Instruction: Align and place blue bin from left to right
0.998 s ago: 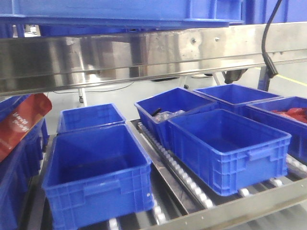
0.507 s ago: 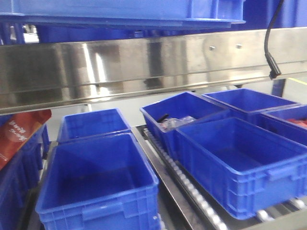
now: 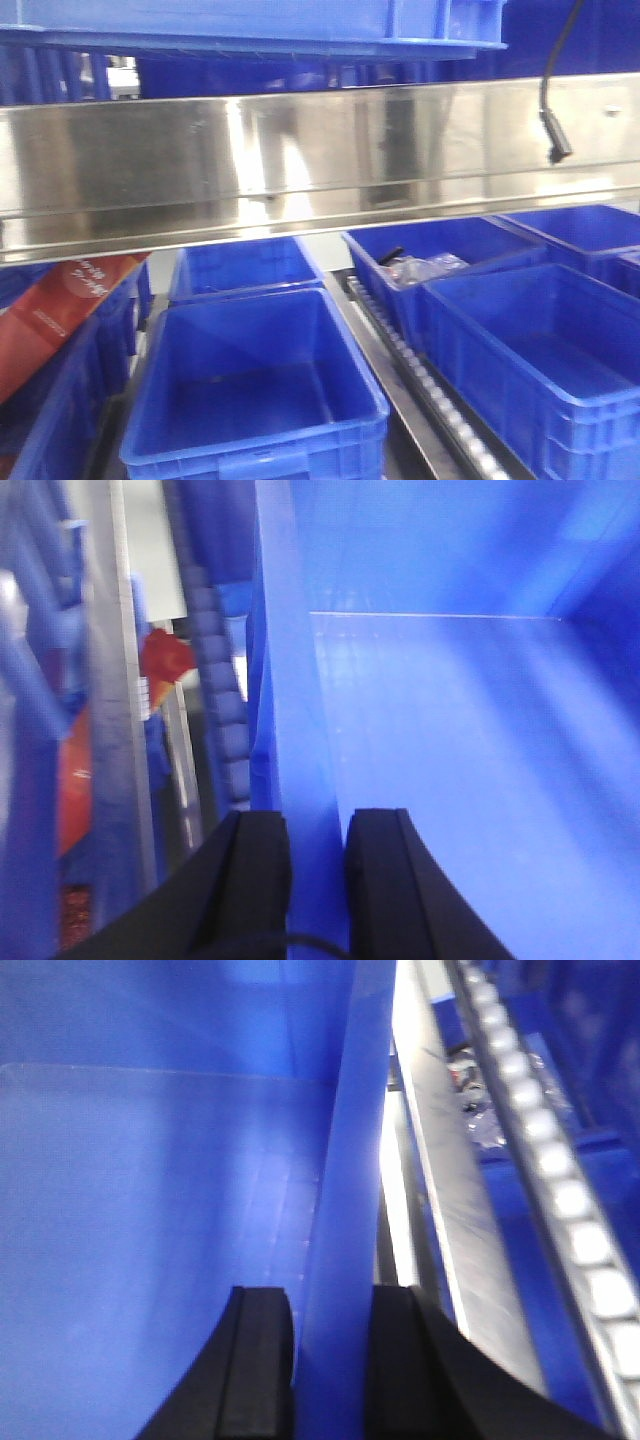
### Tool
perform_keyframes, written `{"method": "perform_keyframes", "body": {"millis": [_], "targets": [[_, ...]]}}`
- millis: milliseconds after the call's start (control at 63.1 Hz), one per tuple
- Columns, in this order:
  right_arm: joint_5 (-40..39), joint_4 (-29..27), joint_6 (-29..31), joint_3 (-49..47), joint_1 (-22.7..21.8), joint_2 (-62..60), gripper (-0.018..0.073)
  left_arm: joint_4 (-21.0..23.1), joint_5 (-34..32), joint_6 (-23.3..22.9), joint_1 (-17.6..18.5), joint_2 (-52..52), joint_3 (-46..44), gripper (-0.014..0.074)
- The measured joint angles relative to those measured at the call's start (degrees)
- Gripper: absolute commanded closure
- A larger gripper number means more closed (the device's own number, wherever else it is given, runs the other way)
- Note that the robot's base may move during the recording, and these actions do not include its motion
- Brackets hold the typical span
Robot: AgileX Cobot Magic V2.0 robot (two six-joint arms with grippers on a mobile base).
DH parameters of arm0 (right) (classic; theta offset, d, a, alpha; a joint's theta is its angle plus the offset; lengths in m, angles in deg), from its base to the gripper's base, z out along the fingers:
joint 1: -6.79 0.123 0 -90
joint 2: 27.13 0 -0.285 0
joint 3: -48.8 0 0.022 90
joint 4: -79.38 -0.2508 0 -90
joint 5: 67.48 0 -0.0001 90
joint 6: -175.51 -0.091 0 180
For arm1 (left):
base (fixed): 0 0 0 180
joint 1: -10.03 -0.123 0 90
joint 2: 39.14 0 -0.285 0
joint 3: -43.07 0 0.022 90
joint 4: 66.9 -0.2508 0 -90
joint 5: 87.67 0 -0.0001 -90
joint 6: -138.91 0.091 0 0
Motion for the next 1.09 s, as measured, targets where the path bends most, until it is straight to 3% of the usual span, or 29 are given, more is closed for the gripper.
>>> {"method": "perform_keyframes", "body": {"millis": [1093], "targets": [[0.0,0.0,0.0,0.0,0.0,0.0,0.0629,0.0,0.0,0.0,0.0,0.0,0.0,0.0605]]}}
